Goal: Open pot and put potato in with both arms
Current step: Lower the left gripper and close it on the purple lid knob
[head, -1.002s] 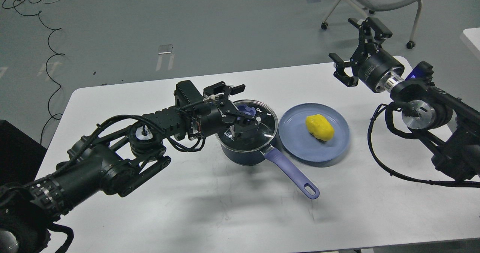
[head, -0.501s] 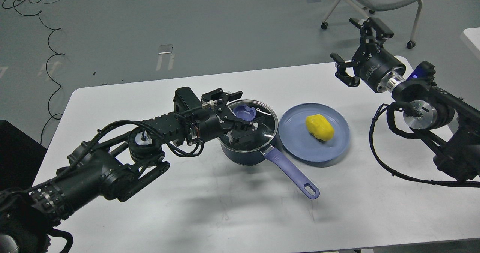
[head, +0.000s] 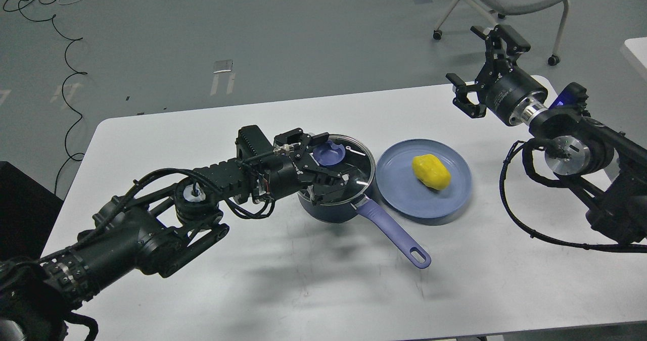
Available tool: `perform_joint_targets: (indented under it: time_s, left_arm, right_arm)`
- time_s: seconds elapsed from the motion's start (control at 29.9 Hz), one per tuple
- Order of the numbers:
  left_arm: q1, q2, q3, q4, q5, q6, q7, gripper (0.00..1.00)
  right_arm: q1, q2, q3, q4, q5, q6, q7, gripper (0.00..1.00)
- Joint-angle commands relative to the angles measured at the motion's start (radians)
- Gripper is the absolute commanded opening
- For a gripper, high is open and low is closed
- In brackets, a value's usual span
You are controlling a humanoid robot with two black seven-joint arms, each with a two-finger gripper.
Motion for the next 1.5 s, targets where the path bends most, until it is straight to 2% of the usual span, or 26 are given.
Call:
perform_joint_targets:
  time_s: [0.0,0.43,0.84,1.47]
  left_arm:
    - [-0.001,-0.003,-0.005,0.027,0.0,-0.001,0.002,0.97]
    - [-0.003,-0.023,-0.006,0.073,0.0,-0.001,0.005,0.96]
    - [-0.014,-0.02,-0.002,0.09,-0.011,-0.001,0.005,0.79]
    - [-0.009,-0.001,-0.003,0.075,-0.017,0.019,0.0,0.74]
  right_arm:
    - [0.0,-0.001,0.0,0.0,0.0,0.0,0.0,1.0]
    - [-0.002,-0.001,-0.008,-0.002,-0.006,0.0,0.003,1.0]
    - [-0.008,-0.001,-0.029,-0.008,-0.008,-0.001,0.009,1.0]
    - [-0.006,0.0,-0.037,-0.028,-0.008,-0.007,0.012,1.0]
